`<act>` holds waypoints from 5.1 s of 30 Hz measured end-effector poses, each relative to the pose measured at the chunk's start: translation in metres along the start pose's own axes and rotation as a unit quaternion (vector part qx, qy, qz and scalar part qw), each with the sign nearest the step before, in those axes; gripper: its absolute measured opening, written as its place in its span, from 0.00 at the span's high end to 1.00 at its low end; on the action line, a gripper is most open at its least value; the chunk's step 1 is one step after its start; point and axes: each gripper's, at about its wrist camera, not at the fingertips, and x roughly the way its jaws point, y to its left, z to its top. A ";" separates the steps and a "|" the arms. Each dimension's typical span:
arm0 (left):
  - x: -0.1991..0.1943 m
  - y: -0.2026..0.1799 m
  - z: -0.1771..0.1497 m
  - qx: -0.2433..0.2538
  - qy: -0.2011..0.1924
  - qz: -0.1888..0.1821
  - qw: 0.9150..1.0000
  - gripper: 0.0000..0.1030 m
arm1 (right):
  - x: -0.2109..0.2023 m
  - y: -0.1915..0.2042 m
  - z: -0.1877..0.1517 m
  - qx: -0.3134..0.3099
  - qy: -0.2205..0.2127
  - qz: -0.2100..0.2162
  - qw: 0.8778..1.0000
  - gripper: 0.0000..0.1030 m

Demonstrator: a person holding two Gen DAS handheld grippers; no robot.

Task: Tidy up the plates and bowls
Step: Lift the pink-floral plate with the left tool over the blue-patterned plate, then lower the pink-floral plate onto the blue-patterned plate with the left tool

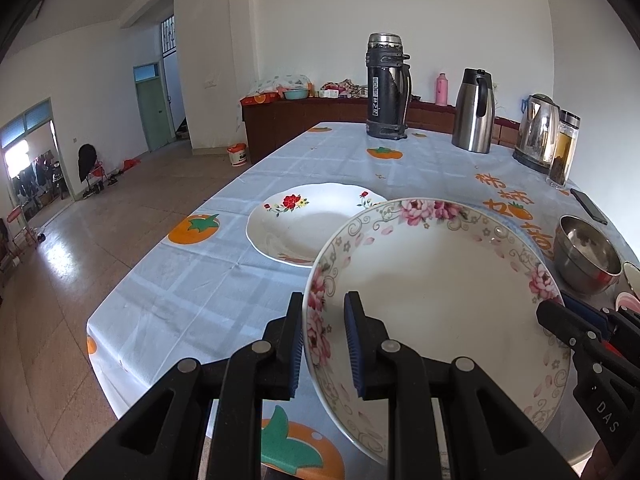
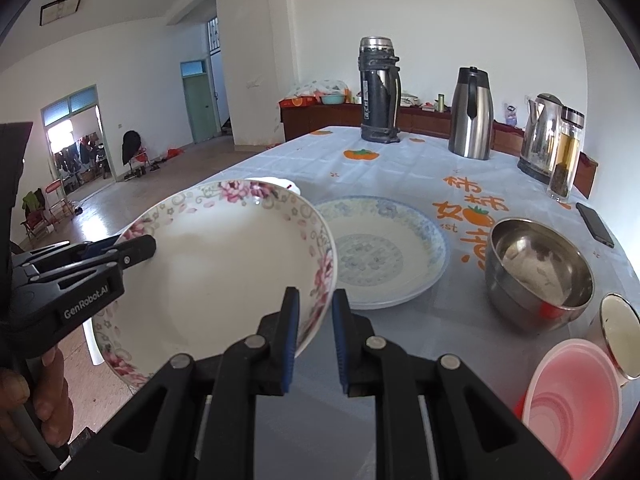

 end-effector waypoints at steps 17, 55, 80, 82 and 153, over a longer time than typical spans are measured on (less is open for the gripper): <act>0.003 -0.014 0.010 0.007 -0.013 -0.010 1.000 0.79 | -0.011 -0.003 0.002 0.007 -0.011 -0.017 1.000 0.84; 0.019 -0.040 0.045 0.017 -0.054 -0.024 0.998 0.79 | -0.001 -0.029 0.024 0.018 -0.029 -0.053 0.998 0.84; 0.045 -0.049 0.052 0.014 -0.067 -0.027 0.997 0.79 | 0.022 -0.037 0.026 0.021 -0.043 -0.089 0.995 0.84; 0.046 -0.049 0.052 0.014 -0.067 -0.026 0.997 0.79 | 0.023 -0.037 0.026 0.019 -0.045 -0.092 0.995 0.84; 0.124 -0.087 0.062 0.051 -0.002 -0.060 0.997 0.78 | 0.058 -0.064 0.037 0.078 0.009 -0.165 0.983 0.84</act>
